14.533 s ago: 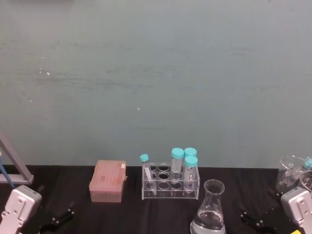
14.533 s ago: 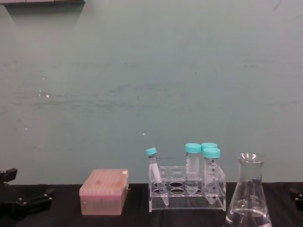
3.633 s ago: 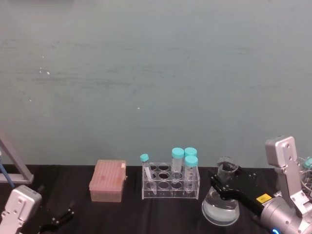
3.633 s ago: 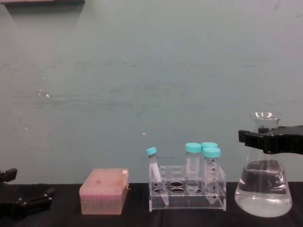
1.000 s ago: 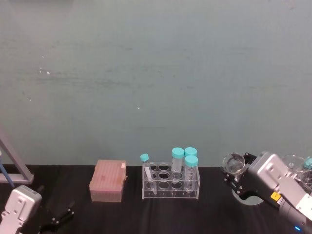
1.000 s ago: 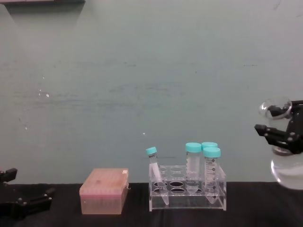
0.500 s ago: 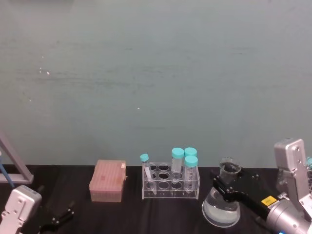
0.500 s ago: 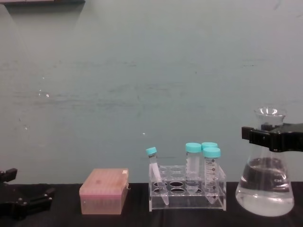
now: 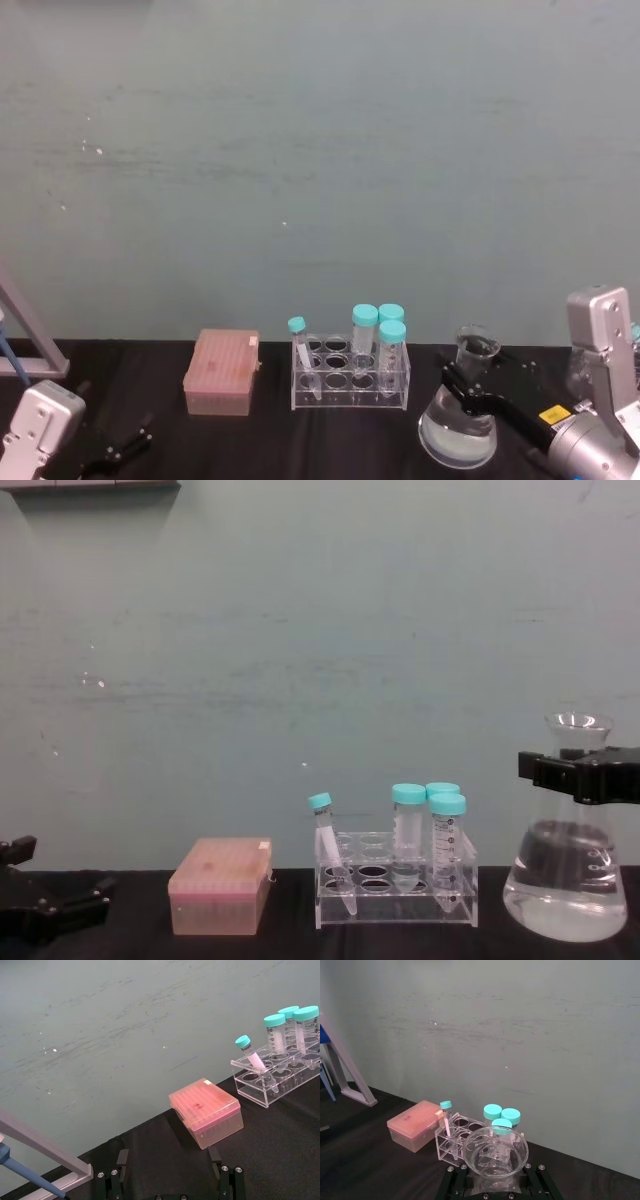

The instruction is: Pick up the beaker with the right gripper, shake it three times, and then put it down.

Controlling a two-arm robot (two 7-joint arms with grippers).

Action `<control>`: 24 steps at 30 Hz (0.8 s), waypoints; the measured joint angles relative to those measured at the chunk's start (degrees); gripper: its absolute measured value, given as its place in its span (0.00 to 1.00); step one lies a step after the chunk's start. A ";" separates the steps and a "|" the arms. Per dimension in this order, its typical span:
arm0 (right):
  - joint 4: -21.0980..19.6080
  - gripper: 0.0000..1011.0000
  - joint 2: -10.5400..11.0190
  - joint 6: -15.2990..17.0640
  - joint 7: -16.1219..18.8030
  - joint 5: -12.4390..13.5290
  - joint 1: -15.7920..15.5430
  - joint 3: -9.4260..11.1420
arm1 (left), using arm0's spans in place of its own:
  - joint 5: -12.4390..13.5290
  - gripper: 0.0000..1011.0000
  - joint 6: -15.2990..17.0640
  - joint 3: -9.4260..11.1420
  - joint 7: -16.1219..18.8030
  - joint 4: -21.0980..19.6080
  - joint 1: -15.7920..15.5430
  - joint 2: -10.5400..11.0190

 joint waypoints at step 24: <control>0.12 0.44 0.16 -0.22 0.62 -0.12 0.17 -0.22 | 0.00 0.99 0.00 0.00 0.00 0.00 0.00 0.00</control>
